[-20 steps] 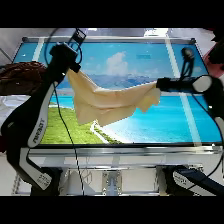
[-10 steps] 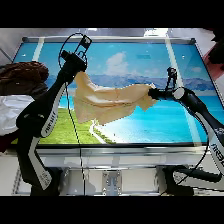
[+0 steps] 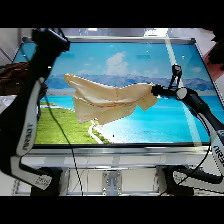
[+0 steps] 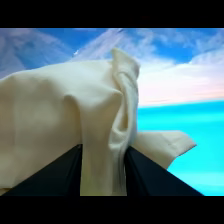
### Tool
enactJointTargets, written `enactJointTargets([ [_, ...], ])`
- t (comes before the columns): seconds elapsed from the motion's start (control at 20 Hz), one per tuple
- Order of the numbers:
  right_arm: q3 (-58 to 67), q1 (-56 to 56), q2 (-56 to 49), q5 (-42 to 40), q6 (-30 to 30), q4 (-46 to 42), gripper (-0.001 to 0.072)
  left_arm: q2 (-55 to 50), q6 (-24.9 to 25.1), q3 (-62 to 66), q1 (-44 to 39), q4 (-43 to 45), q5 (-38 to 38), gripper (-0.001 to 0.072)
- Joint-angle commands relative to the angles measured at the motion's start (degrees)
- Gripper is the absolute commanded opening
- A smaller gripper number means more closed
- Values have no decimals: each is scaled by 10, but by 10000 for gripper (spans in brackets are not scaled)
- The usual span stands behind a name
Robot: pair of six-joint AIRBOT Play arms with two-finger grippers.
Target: Fold the shirts.
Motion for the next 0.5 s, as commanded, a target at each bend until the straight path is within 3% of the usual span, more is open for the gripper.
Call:
enactJointTargets([
  [0.0, 0, -56, 30, 24, 2, -16, 389, 142, -19, -92, 9, -4, -103, 647],
  [0.2, -6, -115, 21, 112, -10, -12, 416, 318, -104, -367, 34, -174, -135, 647],
  [0.35, -9, -110, -4, 121, -79, 53, 417, 388, -232, -569, 37, -271, -60, 648],
  [0.45, -9, -110, -35, 107, -123, 122, 417, 394, -264, -654, 37, -335, 5, 647],
])
